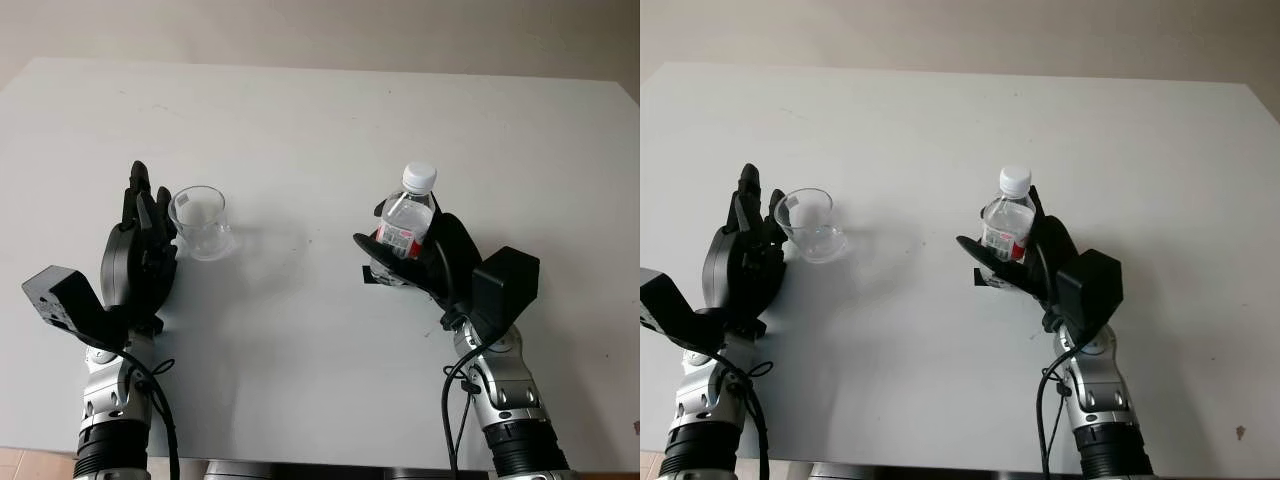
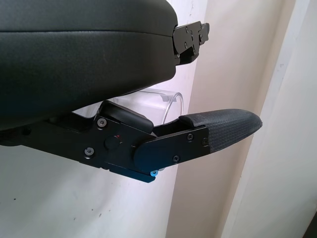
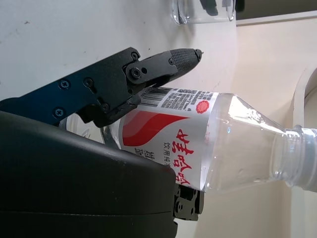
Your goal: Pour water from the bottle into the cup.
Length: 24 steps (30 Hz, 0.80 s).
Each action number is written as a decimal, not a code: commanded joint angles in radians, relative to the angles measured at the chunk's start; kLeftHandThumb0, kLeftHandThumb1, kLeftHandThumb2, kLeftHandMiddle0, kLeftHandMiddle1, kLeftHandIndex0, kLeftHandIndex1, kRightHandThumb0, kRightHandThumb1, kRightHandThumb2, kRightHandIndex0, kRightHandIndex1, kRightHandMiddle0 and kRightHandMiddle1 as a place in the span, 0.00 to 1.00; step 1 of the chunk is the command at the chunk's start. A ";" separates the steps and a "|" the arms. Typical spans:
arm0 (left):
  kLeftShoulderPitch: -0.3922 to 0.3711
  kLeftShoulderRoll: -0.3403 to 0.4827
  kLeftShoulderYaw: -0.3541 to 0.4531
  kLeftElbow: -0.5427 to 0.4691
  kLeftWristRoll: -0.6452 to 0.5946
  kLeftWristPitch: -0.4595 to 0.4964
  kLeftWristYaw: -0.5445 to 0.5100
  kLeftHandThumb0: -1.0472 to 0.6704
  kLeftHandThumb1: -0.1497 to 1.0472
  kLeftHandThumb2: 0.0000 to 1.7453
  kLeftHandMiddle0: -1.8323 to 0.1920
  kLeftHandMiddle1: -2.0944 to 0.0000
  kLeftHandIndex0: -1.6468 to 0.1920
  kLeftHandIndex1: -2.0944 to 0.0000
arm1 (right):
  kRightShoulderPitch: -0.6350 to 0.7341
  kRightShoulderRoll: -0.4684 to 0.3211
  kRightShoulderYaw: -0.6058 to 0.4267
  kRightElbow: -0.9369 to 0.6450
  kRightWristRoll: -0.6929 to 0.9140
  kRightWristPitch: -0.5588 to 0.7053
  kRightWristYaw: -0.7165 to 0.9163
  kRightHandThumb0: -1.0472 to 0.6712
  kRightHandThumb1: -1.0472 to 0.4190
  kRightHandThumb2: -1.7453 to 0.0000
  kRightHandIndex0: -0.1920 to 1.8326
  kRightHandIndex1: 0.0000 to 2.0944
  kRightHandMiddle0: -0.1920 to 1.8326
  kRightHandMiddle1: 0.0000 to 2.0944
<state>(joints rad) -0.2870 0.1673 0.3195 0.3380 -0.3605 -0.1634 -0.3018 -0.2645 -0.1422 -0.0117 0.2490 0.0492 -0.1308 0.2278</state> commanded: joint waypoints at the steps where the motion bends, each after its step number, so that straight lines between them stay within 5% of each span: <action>1: 0.014 0.008 0.007 0.004 -0.005 -0.002 -0.002 0.11 1.00 0.38 1.00 1.00 1.00 1.00 | 0.026 -0.010 0.008 0.056 -0.026 -0.052 -0.007 0.36 0.00 0.92 0.16 1.00 0.05 1.00; 4: 0.012 0.010 0.010 0.007 -0.003 -0.003 -0.001 0.11 1.00 0.38 1.00 1.00 1.00 1.00 | 0.045 -0.001 0.002 0.092 -0.030 -0.096 -0.018 0.30 0.01 0.96 0.07 1.00 0.04 1.00; 6: 0.011 0.013 0.012 0.011 -0.003 -0.006 -0.006 0.11 1.00 0.38 1.00 1.00 1.00 1.00 | 0.062 0.003 -0.003 0.104 -0.018 -0.107 -0.014 0.26 0.03 0.97 0.01 0.92 0.01 0.89; 8: 0.011 0.014 0.013 0.010 0.000 -0.005 -0.003 0.11 1.00 0.38 1.00 1.00 1.00 1.00 | 0.087 -0.002 -0.003 0.103 -0.023 -0.122 -0.018 0.22 0.04 0.97 0.03 0.64 0.00 0.66; 9: 0.011 0.014 0.014 0.009 -0.001 -0.003 -0.003 0.11 1.00 0.38 1.00 0.99 1.00 1.00 | 0.100 -0.004 -0.003 0.103 -0.024 -0.137 -0.016 0.19 0.05 0.97 0.07 0.36 0.02 0.45; 11: 0.010 0.016 0.015 0.009 -0.006 0.003 -0.007 0.11 1.00 0.37 1.00 1.00 1.00 1.00 | 0.119 -0.008 -0.002 0.104 -0.022 -0.159 -0.008 0.16 0.06 0.97 0.09 0.10 0.03 0.22; 15: 0.007 0.015 0.015 0.014 -0.004 -0.002 -0.007 0.10 1.00 0.36 1.00 0.99 1.00 1.00 | 0.149 -0.016 0.004 0.103 -0.057 -0.218 -0.026 0.12 0.06 0.97 0.05 0.02 0.02 0.09; 24: -0.003 0.021 0.017 0.037 -0.004 -0.007 -0.014 0.11 1.00 0.36 1.00 0.99 1.00 1.00 | 0.183 0.004 0.006 0.105 -0.103 -0.292 -0.104 0.07 0.05 0.97 0.00 0.00 0.00 0.00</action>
<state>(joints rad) -0.2889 0.1817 0.3354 0.3675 -0.3613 -0.1655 -0.3100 -0.1296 -0.1538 -0.0091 0.3200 -0.0494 -0.4048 0.1332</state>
